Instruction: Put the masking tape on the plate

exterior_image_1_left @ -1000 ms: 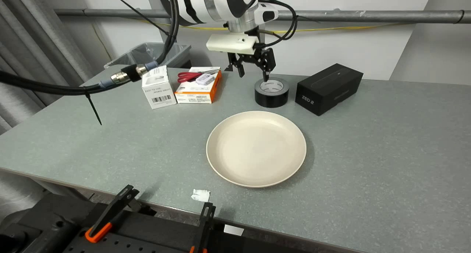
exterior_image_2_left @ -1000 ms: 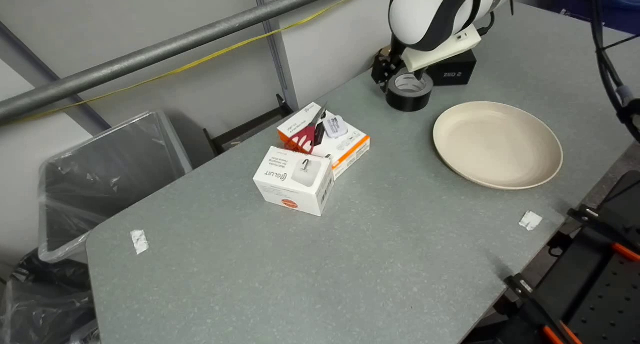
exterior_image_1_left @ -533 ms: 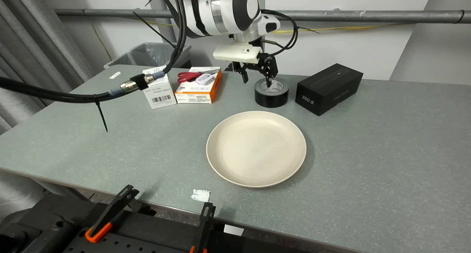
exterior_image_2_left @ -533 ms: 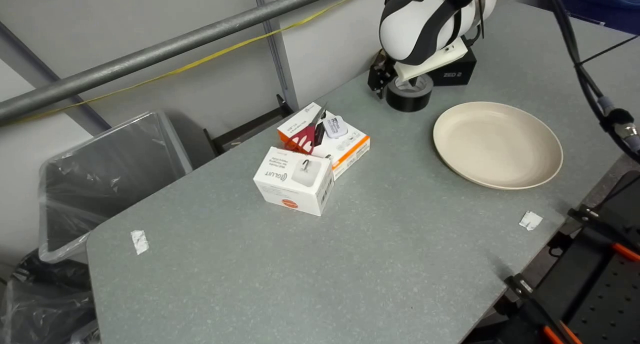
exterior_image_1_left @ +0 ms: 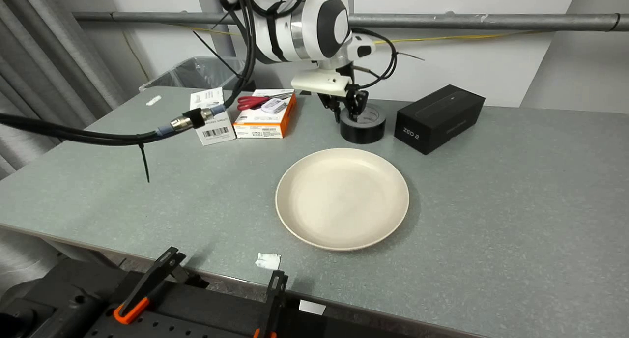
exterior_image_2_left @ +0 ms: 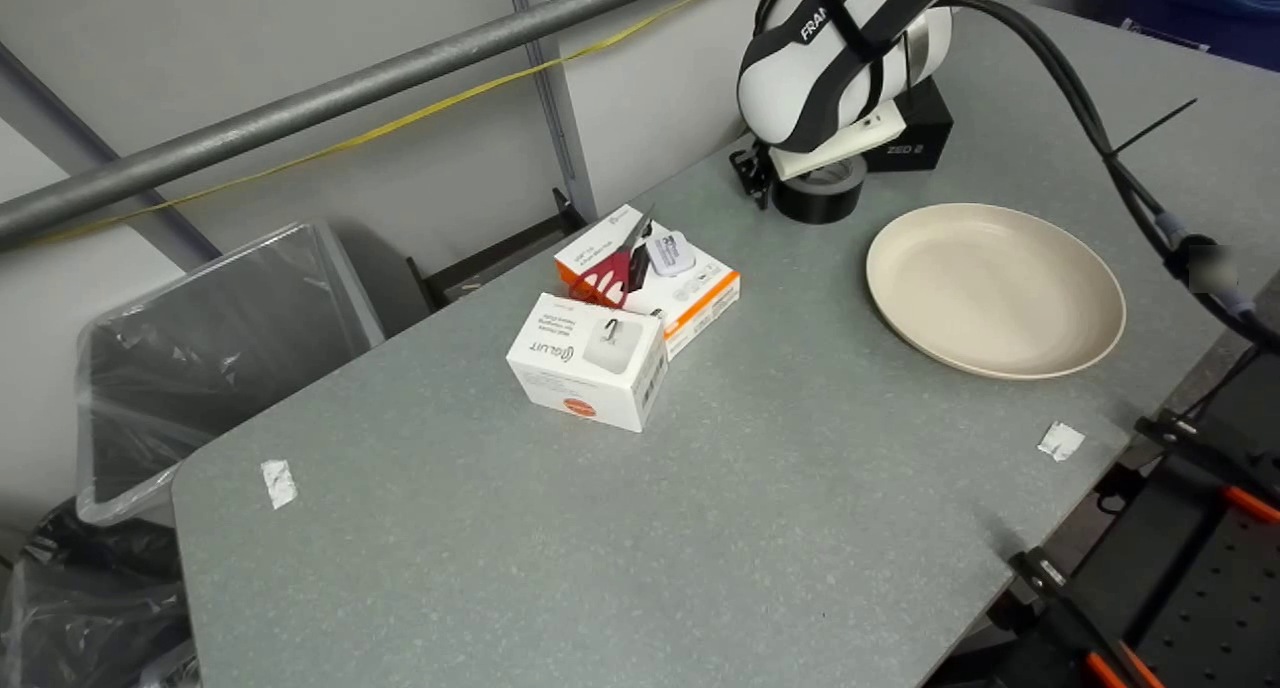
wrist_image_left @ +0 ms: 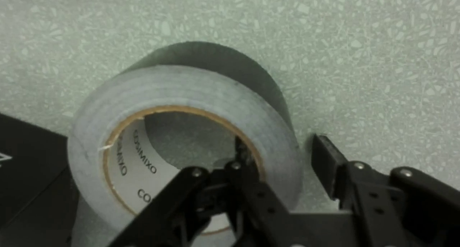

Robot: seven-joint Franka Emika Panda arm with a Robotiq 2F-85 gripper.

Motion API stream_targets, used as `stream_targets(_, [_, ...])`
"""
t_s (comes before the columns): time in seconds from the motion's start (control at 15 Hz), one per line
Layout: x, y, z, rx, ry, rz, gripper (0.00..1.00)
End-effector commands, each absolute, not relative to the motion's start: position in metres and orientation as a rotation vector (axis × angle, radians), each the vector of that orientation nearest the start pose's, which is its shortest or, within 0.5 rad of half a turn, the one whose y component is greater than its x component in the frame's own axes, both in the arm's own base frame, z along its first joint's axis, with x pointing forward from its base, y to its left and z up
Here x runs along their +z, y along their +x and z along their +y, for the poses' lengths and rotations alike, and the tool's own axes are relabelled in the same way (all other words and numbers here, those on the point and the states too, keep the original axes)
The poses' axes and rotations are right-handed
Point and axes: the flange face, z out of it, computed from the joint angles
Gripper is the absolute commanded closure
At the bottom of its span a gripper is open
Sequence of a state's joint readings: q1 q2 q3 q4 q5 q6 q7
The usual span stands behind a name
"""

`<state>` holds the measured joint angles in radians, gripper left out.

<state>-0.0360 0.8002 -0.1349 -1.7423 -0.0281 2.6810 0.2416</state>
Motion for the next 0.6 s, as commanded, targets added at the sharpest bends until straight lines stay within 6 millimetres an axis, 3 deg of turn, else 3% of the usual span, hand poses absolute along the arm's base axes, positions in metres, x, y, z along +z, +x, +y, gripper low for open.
stream_targets(0.0, [0.147, 0.668, -0.108, -0.231, -3.149, 0.621, 0.81])
stream_targets(0.13, [0.16, 0.663, -0.111, -0.231, -3.129, 0.649, 0.96])
stream_targets(0.27, [0.18, 0.651, -0.112, -0.227, -3.113, 0.668, 0.94])
stream_targets(0.53, [0.223, 0.603, -0.12, -0.314, -3.079, 0.659, 0.94])
